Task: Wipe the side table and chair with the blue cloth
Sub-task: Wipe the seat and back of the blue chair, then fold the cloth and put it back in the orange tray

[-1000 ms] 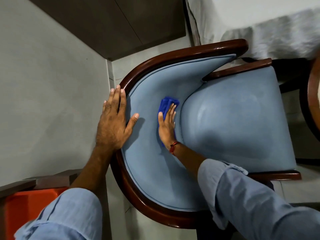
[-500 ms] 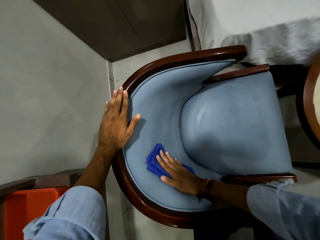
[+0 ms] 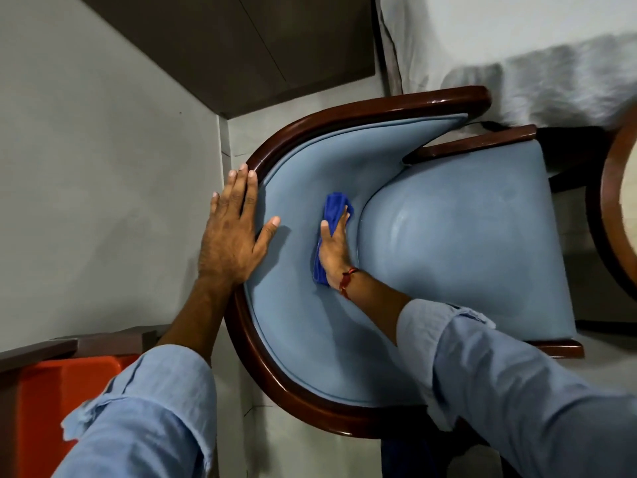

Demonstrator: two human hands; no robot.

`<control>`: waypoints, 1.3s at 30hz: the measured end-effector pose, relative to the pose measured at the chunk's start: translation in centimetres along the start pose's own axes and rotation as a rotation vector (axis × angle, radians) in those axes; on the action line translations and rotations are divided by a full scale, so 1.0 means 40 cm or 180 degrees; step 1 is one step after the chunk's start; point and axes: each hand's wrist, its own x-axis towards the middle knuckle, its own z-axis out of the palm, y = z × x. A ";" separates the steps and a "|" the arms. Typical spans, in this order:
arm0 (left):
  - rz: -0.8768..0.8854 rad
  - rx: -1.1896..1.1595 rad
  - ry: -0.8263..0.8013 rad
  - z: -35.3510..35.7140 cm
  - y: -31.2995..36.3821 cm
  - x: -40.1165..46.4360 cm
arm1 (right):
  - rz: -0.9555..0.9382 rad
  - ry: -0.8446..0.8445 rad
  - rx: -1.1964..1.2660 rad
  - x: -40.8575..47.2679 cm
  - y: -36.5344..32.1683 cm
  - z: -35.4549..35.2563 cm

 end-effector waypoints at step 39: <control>-0.3000 -0.3774 0.0120 -0.101 0.156 -0.300 | 0.0178 -0.0700 -0.0410 -0.288 -0.239 -0.270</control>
